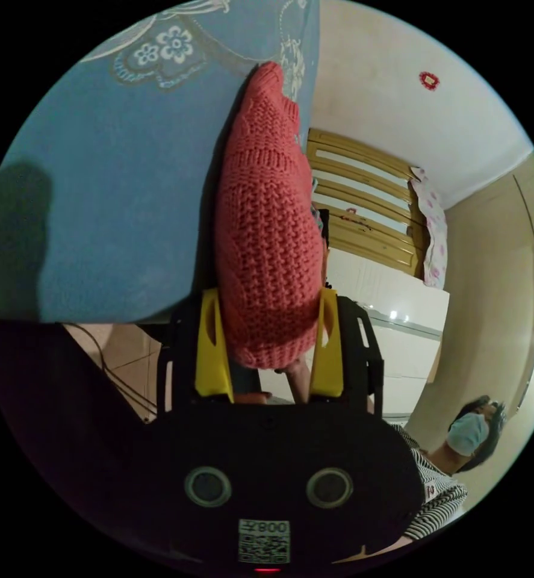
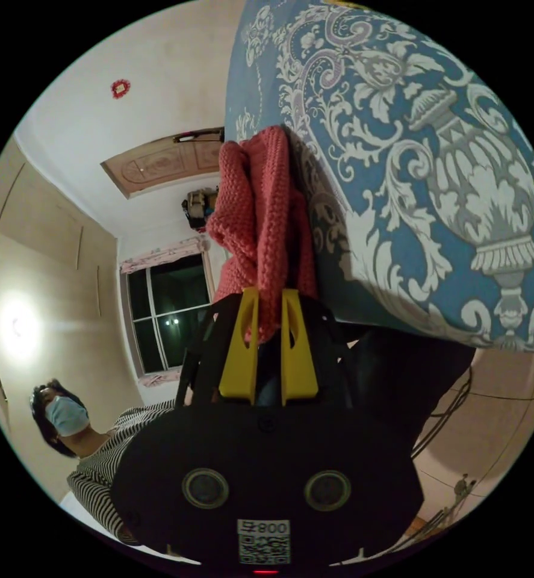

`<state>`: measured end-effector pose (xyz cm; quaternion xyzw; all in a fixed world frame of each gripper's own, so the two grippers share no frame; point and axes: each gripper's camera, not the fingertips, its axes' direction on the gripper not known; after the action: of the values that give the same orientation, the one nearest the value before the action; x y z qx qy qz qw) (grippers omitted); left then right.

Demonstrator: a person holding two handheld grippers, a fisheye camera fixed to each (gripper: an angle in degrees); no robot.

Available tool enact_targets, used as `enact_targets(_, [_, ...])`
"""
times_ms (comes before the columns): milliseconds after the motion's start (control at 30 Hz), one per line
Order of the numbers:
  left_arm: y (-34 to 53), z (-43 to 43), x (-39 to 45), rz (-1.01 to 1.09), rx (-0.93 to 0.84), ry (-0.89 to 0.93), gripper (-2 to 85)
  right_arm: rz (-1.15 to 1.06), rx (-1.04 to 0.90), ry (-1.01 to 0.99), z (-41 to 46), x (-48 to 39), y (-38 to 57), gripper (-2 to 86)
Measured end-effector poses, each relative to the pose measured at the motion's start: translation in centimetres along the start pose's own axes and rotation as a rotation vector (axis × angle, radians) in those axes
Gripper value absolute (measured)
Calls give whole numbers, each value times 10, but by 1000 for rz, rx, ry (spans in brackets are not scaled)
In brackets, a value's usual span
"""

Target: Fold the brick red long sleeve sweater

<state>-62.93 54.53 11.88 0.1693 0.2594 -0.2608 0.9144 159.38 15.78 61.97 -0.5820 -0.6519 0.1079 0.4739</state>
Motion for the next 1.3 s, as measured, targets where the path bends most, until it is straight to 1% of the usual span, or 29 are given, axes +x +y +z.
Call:
enact_targets(133, [-9, 15, 11, 42, -33, -52, 237, -41, -3, 80, -23, -13, 5, 86])
enact_targets(400, [-30, 63, 24, 57, -35, -48, 243, -49, 5, 127, -76, -34, 13, 107])
enact_targets(533, [-48, 108, 34, 71, -83, -93, 238, -42, -31, 109, -106, -44, 8, 100])
enact_targets(733, [-80, 170, 47, 53, -142, -56, 224, -24, -79, -3, -158, -58, 0, 79])
enact_targets(867, [-101, 216, 59, 32, -140, -30, 208, 0, -103, -57, -196, -74, -4, 73])
enact_targets(1067, [-132, 289, 101, -37, -107, 42, 200, 28, -155, -90, -268, -131, -12, 63])
enact_targets(1300, [-177, 386, 188, -66, -130, 76, 199, -3, -176, -75, -381, -255, -28, 55])
